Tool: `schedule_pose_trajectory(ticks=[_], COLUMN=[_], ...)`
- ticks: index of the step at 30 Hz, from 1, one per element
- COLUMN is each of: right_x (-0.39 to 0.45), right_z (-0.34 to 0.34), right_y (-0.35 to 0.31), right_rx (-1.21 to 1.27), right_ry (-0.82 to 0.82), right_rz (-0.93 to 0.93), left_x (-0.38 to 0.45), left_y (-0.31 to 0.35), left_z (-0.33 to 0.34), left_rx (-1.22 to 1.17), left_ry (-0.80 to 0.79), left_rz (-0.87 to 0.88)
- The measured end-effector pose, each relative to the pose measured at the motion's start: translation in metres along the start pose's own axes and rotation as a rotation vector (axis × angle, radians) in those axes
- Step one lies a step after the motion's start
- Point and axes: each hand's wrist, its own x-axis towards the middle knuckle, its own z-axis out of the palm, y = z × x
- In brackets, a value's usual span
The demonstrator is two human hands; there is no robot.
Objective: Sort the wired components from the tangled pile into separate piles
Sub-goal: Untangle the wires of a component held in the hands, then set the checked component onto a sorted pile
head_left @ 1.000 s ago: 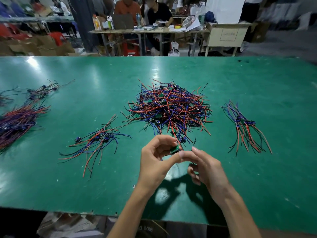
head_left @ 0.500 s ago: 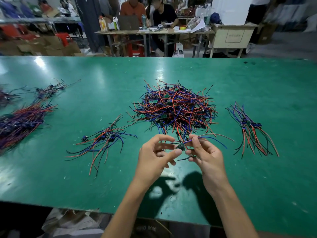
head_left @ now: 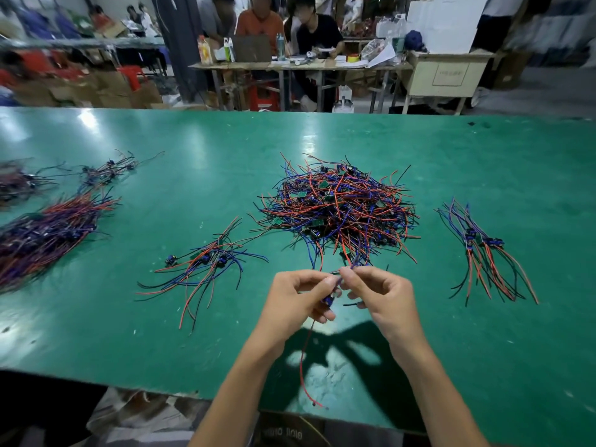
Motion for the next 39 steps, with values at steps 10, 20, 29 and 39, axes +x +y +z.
schedule_pose_trajectory(ticks=[10, 20, 29, 39], right_x=[0.026, 0.004, -0.034, -0.021], right_z=[0.009, 0.034, -0.001, -0.024], right_y=[0.039, 0.055, 0.052, 0.059], right_rx=[-0.937, -1.032, -0.692, -0.972], right_ry=[-0.093, -0.063, -0.079, 0.351], right_rz=[-0.139, -0.244, -0.325, -0.109], left_x=[0.053, 0.026, 0.028, 0.025], left_y=[0.003, -0.027, -0.055, -0.049], left_z=[-0.142, -0.076, 0.012, 0.026], left_rx=[0.328, 0.685, 0.822, 0.928], left_ry=[0.694, 0.668, 0.355, 0.295], left_rz=[0.008, 0.262, 0.116, -0.009])
